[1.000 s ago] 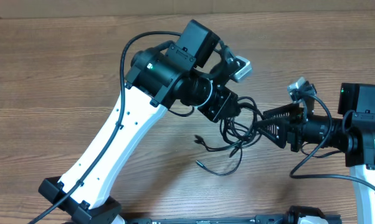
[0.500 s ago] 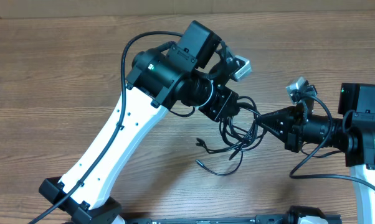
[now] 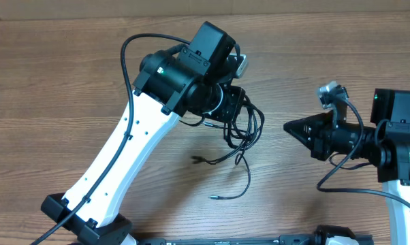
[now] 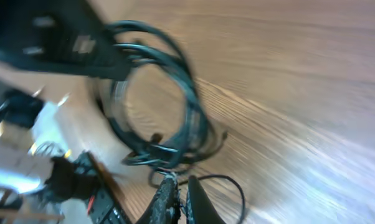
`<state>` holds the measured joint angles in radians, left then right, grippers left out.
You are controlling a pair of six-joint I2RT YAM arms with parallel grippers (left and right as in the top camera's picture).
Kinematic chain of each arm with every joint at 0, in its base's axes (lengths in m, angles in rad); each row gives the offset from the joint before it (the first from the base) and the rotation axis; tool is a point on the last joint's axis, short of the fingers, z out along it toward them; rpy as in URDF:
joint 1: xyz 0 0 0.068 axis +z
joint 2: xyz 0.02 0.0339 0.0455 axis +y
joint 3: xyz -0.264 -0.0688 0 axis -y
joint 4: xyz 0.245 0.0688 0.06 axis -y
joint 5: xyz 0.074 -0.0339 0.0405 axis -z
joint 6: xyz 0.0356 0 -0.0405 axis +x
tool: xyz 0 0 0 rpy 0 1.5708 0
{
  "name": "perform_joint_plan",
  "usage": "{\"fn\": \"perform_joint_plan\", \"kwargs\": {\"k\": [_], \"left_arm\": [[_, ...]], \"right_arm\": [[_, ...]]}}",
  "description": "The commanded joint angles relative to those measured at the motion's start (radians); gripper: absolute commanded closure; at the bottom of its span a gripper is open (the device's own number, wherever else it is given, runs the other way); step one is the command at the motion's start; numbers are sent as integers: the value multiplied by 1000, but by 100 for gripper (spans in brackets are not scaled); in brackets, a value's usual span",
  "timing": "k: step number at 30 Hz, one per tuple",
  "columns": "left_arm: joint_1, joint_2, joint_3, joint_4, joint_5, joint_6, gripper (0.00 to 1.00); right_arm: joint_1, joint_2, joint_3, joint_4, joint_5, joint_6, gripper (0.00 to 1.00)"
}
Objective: Untangle cables
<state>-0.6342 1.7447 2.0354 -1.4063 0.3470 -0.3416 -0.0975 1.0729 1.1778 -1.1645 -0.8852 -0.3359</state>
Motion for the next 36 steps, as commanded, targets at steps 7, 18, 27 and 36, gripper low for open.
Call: {"fn": "perform_joint_plan", "kwargs": {"k": [7, 18, 27, 36], "left_arm": [[-2, -32, 15, 80, 245, 111, 96], [-2, -32, 15, 133, 248, 109, 95], [-1, -32, 15, 182, 236, 47, 95], [-6, -32, 15, 181, 192, -19, 96]], "right_arm": [[0, 3, 0, 6, 175, 100, 64], [0, 44, 0, -2, 174, 100, 66], [0, 44, 0, -31, 174, 96, 66], [0, 44, 0, -35, 99, 47, 67]]}}
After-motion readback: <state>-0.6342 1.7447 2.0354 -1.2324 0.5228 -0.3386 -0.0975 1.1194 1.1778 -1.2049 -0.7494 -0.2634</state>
